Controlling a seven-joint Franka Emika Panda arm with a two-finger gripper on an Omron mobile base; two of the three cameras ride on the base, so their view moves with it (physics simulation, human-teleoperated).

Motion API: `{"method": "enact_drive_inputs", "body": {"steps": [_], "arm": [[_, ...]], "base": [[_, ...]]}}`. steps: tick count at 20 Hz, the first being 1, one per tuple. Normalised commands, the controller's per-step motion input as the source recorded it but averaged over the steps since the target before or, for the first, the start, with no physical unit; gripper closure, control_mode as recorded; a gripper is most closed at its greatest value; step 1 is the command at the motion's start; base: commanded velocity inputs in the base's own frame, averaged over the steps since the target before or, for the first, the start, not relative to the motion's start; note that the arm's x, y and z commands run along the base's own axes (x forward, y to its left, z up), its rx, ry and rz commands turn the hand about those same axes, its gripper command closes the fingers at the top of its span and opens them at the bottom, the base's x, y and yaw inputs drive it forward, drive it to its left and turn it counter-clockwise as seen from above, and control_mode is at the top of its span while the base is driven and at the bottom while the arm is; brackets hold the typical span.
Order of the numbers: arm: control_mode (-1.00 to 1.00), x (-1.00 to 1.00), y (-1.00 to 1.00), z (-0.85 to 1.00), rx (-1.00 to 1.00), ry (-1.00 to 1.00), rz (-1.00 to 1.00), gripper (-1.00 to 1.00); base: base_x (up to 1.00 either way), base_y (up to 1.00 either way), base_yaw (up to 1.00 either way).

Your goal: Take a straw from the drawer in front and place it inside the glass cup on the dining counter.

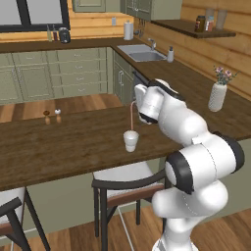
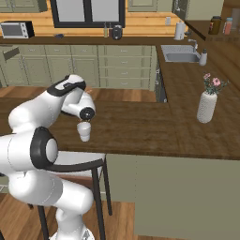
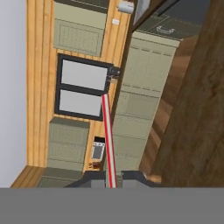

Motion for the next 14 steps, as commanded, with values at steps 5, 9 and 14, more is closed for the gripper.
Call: {"method": "enact_drive_inputs", "body": {"steps": [5, 9, 14], "arm": [[-1.00, 0.47, -0.05, -0.27, 0.00, 0.00, 0.00, 1.00], [-1.00, 0.42, 0.00, -0.38, 0.00, 0.00, 0.00, 1.00], [-1.00, 0.07, 0.00, -0.45, 0.00, 0.00, 0.00, 1.00]], "base": [[0.00, 0.00, 0.00], [0.00, 0.00, 0.00], [0.00, 0.00, 0.00]]}}
